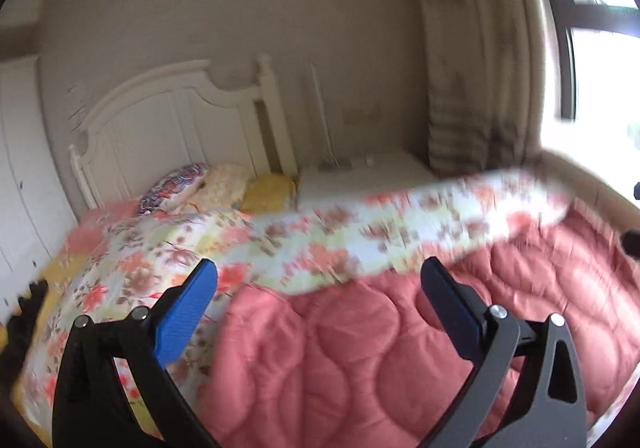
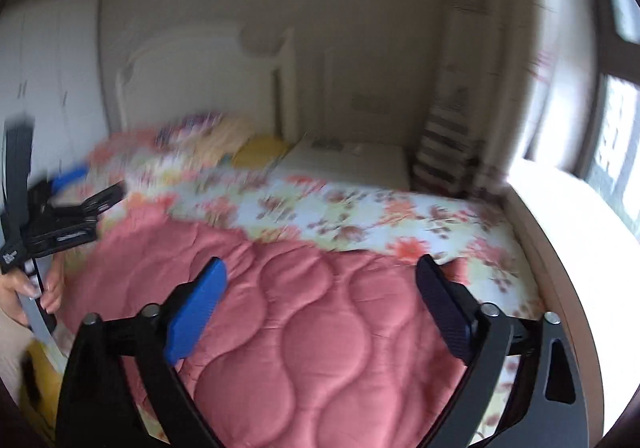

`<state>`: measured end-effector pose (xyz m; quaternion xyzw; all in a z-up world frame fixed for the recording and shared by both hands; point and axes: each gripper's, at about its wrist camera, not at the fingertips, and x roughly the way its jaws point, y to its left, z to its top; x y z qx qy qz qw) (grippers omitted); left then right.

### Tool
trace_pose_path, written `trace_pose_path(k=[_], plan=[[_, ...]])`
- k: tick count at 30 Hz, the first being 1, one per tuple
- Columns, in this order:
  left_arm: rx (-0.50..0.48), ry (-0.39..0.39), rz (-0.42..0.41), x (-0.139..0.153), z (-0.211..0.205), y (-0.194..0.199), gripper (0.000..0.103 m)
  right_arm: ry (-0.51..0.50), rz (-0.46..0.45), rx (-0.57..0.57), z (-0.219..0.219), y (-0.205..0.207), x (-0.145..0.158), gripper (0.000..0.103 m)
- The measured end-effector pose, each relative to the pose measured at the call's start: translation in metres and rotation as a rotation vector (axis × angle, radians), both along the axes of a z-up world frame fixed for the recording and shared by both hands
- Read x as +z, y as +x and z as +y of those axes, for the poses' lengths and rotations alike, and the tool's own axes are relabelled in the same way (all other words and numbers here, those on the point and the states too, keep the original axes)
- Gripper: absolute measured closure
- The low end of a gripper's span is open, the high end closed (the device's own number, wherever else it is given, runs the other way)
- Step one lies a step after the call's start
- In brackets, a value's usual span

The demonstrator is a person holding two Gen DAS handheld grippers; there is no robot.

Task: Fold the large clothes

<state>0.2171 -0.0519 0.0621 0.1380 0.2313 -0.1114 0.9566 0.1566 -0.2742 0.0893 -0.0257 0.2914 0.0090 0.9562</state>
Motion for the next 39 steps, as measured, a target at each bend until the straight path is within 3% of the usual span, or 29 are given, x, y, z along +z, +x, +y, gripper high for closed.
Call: trace_pose_path(k=[2, 4, 5, 6, 7, 11, 25, 28, 32, 34, 36, 37, 39], plan=[[0.014, 0.029, 0.061, -0.026, -0.013, 0.011, 0.002, -0.027, 0.070, 0.009, 0.015, 0.022, -0.025, 0.011], [0.035, 0.088, 0.126, -0.065, -0.022, 0.029, 0.002, -0.061, 0.179, -0.009, 0.018, 0.050, -0.070, 0.011], [0.016, 0.097, 0.205, -0.092, -0.021, 0.043, 0.002, -0.076, 0.249, -0.009, 0.016, 0.064, -0.099, 0.009], [0.007, 0.045, 0.255, -0.102, -0.014, 0.052, 0.002, -0.037, 0.252, 0.013, 0.013, 0.066, -0.118, 0.004], [0.010, -0.003, 0.280, -0.101, -0.008, 0.058, 0.002, 0.068, 0.200, 0.029, 0.000, 0.065, -0.125, 0.004], [0.004, -0.006, 0.302, -0.104, -0.005, 0.063, 0.002, 0.069, 0.239, 0.019, 0.000, 0.072, -0.125, 0.004], [0.018, 0.007, 0.307, -0.100, -0.006, 0.062, 0.002, 0.074, 0.236, 0.016, -0.003, 0.073, -0.126, 0.005], [0.024, 0.005, 0.222, -0.074, -0.004, 0.042, 0.002, 0.058, 0.255, -0.019, -0.002, 0.066, -0.114, 0.005], [-0.020, -0.009, 0.136, -0.049, -0.011, 0.006, 0.002, 0.071, 0.186, -0.013, 0.010, 0.034, -0.087, 0.005], [-0.030, 0.006, 0.148, -0.059, -0.018, 0.000, 0.002, 0.057, 0.172, 0.023, 0.024, 0.018, -0.083, 0.005], [-0.009, 0.079, 0.198, -0.085, -0.029, 0.006, 0.002, -0.020, 0.209, 0.039, 0.039, 0.014, -0.095, 0.005], [-0.006, 0.090, 0.191, -0.098, -0.031, 0.008, 0.002, -0.070, 0.233, 0.035, 0.046, 0.015, -0.108, 0.005], [0.005, 0.092, 0.163, -0.102, -0.032, 0.005, 0.002, -0.075, 0.213, 0.033, 0.048, 0.015, -0.124, 0.004]])
